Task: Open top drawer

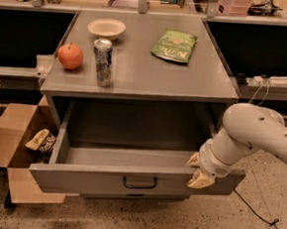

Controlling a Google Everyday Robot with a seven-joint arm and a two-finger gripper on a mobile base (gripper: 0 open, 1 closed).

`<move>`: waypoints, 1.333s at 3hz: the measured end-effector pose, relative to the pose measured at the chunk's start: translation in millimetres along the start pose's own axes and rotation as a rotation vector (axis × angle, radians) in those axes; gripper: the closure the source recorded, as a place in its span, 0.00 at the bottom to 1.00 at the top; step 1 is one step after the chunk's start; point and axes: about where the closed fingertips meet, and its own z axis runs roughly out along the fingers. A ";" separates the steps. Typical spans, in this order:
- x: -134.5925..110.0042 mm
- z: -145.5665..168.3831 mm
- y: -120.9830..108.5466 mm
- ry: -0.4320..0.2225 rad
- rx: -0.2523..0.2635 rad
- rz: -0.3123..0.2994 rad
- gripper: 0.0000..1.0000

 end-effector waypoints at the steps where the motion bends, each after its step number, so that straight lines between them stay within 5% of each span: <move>1: 0.0 0.0 0.0 0.000 0.000 0.000 0.37; 3: 0.0 0.0 0.0 0.000 0.000 0.000 0.00; 4: 0.0 0.1 0.0 0.000 0.000 0.000 0.00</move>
Offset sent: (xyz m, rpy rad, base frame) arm 0.0000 0.0000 0.0000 0.0000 0.0000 0.0000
